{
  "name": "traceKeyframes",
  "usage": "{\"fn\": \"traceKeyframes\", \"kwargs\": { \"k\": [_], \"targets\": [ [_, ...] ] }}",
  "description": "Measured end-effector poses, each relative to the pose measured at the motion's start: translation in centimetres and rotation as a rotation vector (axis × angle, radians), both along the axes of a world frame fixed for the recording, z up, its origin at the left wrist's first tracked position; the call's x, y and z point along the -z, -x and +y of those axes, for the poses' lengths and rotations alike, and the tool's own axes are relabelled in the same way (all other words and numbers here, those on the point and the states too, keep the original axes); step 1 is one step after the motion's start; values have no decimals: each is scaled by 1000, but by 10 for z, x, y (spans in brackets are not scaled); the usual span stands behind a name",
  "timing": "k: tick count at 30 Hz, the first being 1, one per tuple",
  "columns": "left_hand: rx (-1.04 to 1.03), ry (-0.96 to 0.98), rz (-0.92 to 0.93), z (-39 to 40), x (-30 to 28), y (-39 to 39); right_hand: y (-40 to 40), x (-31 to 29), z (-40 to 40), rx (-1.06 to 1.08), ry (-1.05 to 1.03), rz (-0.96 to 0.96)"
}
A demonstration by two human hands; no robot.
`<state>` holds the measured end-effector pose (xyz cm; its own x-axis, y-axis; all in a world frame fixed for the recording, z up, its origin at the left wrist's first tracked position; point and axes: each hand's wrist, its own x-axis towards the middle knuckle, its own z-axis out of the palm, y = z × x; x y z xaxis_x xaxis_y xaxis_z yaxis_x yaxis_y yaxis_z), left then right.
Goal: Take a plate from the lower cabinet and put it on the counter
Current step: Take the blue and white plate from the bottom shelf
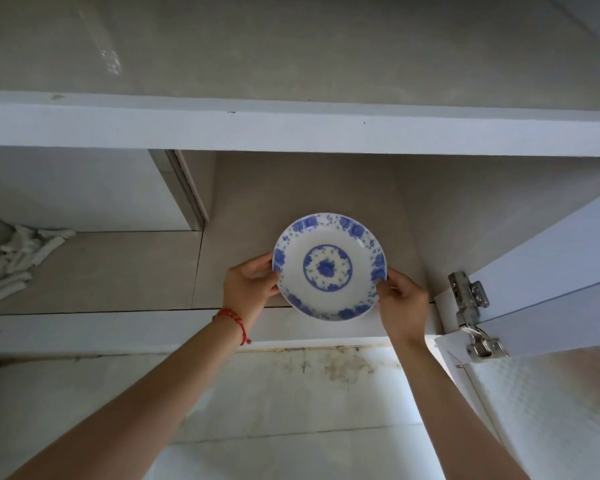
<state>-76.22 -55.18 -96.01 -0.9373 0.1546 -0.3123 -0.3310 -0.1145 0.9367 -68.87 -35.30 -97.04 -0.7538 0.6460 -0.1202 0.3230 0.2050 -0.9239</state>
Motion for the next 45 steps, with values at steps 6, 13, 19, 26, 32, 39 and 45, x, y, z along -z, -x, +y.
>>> {"fn": "traceKeyframes", "kwargs": {
  "k": [6,13,19,26,32,39,45],
  "targets": [
    [-37,64,-17,-18,-13,-42,-43,-19,-19,-14,21,-9],
    [-26,177,-70,-44,-49,-101,-106,-47,-42,31,81,-75],
    [-23,185,-126,-59,-91,-145,-150,-82,-54,5,65,-116],
    [12,190,-136,-62,-138,-177,-183,-129,-55,5,36,-126],
    [-36,176,-184,-74,-185,-202,-206,-173,-70,12,48,-146],
    [-1,176,-173,-93,-236,-241,-251,-229,-94,50,111,-159],
    [95,209,-123,-103,-286,-276,-302,-280,-107,147,173,-176]
  ]
}}
